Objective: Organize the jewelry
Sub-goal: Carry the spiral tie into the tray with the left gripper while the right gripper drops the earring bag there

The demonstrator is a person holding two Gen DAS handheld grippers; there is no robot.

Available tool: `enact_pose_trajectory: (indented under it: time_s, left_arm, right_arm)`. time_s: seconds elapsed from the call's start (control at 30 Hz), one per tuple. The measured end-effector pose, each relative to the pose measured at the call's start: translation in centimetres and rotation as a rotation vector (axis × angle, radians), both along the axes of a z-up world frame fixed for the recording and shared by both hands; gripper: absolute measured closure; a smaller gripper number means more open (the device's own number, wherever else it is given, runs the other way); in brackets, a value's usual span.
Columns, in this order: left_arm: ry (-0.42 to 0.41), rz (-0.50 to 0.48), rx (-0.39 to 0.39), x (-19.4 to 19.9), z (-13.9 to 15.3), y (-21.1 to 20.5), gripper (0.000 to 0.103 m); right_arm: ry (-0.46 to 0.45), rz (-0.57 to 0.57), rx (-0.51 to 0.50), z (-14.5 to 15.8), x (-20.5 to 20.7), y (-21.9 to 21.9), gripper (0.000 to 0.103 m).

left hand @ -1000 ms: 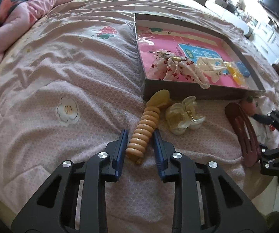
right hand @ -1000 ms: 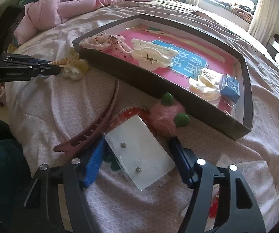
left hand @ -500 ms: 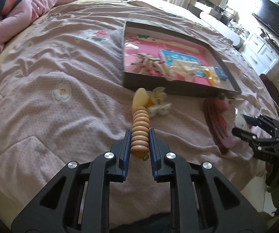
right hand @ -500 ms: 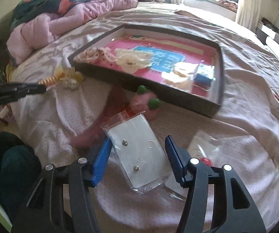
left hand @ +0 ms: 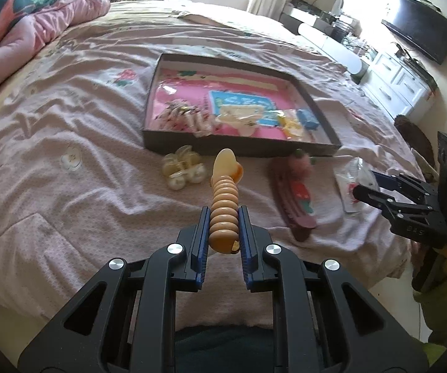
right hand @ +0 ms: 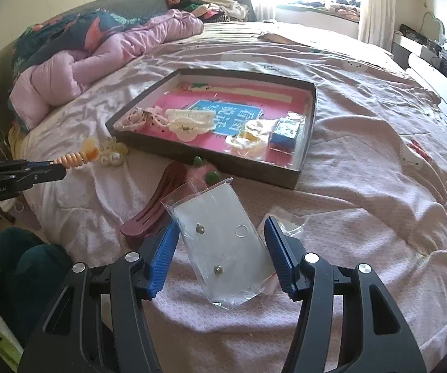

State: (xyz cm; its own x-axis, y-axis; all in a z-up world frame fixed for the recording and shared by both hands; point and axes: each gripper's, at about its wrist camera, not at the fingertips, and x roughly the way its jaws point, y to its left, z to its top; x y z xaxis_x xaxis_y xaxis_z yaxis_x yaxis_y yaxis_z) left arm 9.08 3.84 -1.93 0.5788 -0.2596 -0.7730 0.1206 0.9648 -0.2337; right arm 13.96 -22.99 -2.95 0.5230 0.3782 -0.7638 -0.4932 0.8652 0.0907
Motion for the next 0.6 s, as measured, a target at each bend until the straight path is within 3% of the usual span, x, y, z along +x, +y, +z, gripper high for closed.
enact_pose_trajectory:
  time_s: [0.6]
  left_arm:
    - [-0.041, -0.075, 0.015, 2.4, 2.1, -3.7, 0.092]
  right_arm:
    - [-0.014, -0.050, 0.046, 1.7, 0.6, -1.8, 0.048]
